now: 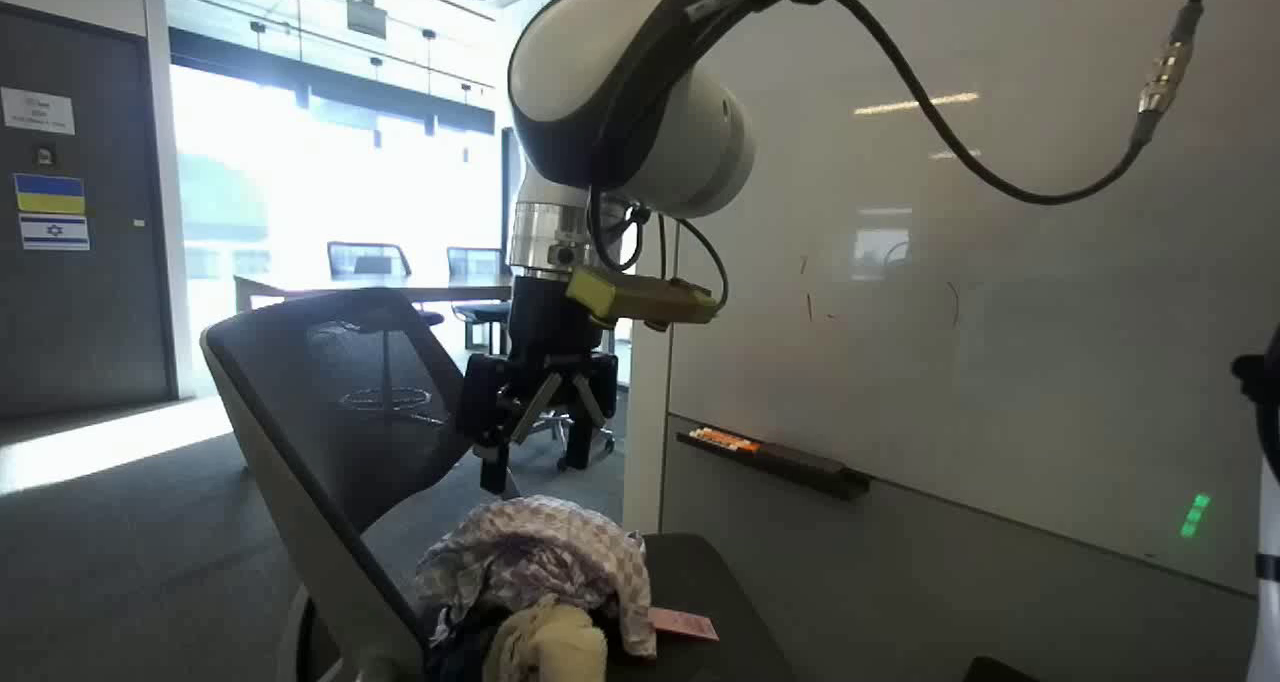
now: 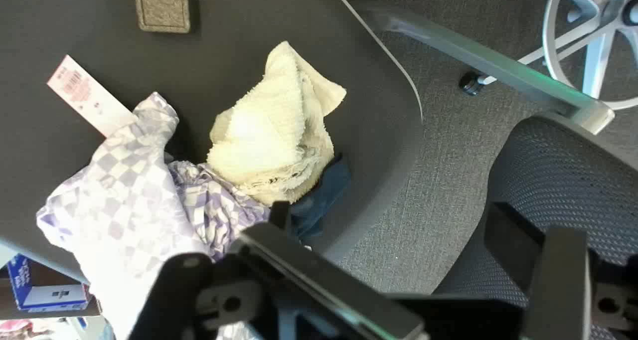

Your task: Put the clothing onto the backrest of the chair

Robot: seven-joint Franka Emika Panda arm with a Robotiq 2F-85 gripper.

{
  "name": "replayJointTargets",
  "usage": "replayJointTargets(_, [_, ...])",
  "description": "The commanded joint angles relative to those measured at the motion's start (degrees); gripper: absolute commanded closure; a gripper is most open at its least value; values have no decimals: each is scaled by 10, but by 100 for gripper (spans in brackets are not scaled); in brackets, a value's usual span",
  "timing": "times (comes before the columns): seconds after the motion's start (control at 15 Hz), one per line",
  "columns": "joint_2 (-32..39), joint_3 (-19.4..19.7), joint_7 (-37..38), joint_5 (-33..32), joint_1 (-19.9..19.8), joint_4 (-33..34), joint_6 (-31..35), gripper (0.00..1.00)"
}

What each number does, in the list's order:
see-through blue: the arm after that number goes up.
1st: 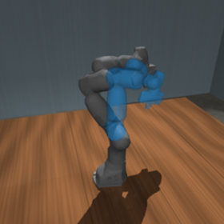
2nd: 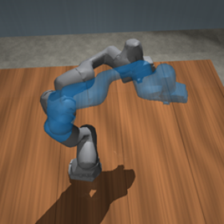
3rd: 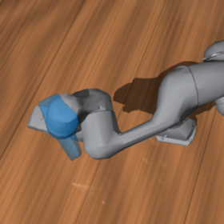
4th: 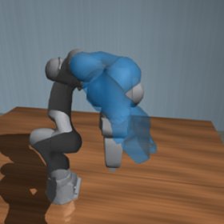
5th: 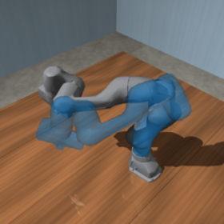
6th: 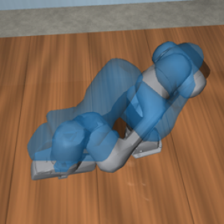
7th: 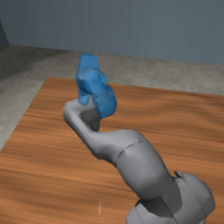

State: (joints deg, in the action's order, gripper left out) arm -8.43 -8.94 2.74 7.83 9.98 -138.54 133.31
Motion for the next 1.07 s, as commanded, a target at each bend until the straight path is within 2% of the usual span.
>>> replayJointTargets(0.0, [0, -1, 0, 0, -1, 3, -1, 0])
replayJointTargets(0.13, [0, -1, 0, 0, -1, 6, -1, 0])
replayJointTargets(0.47, [56, 8, 18, -76, -24, 5, 27, 0])
replayJointTargets(0.6, [91, 17, 16, -102, -35, 5, 63, 0])
replayJointTargets(0.73, [132, 28, -3, -102, -42, 9, 110, 0])
replayJointTargets(0.87, [180, 39, -7, -101, -50, 12, 189, 0])
replayJointTargets(1.0, [223, 52, -14, -138, -50, 15, 278, 0])
